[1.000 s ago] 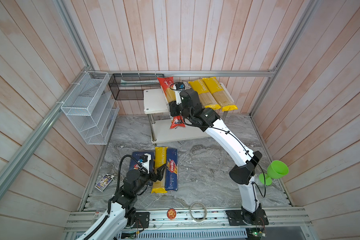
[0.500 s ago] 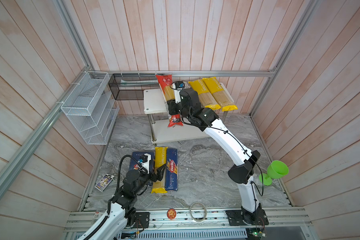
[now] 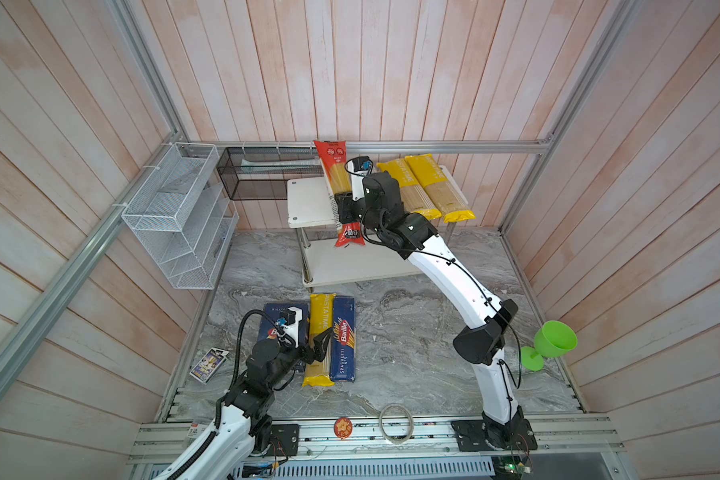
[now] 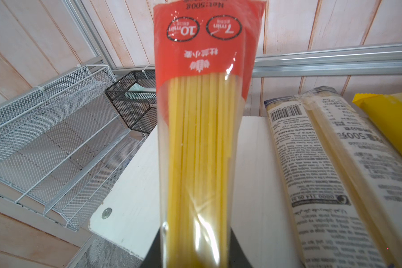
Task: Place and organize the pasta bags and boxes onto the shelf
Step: 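Lower the red spaghetti bag onto the top shelf beside the clear pack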
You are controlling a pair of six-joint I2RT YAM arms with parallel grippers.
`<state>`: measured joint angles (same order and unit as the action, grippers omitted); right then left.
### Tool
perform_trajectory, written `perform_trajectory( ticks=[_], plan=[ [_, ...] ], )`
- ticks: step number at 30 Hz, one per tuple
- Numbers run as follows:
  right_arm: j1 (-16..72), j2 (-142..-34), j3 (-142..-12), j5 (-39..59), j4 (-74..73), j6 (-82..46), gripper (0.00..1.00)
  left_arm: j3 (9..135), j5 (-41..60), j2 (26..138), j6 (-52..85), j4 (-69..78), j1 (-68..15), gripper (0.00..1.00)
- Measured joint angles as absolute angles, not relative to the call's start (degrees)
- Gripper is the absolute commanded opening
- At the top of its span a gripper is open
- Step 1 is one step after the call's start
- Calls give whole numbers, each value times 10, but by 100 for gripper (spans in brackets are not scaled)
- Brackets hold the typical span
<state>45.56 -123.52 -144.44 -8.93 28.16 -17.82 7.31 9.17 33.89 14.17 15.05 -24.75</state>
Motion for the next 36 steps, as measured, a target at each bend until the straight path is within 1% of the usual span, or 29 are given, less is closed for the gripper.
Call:
perform_trajectory(
  ticks=[8, 17, 19, 21, 36],
  plan=[
    [455, -1243, -1449, -89, 264, -178, 22, 73, 91, 332, 142, 150, -246, 99],
    [449, -1249, -1454, -89, 257, -185, 28, 73, 91, 333, 142, 150, -246, 100],
    [448, -1251, -1454, -89, 256, -186, 31, 73, 91, 333, 142, 150, -246, 100],
    [446, -1253, -1454, -90, 253, -187, 37, 73, 91, 333, 142, 150, -246, 100],
    [429, -1260, -1459, -104, 218, -187, 37, 73, 91, 333, 142, 150, -246, 100]
  ],
)
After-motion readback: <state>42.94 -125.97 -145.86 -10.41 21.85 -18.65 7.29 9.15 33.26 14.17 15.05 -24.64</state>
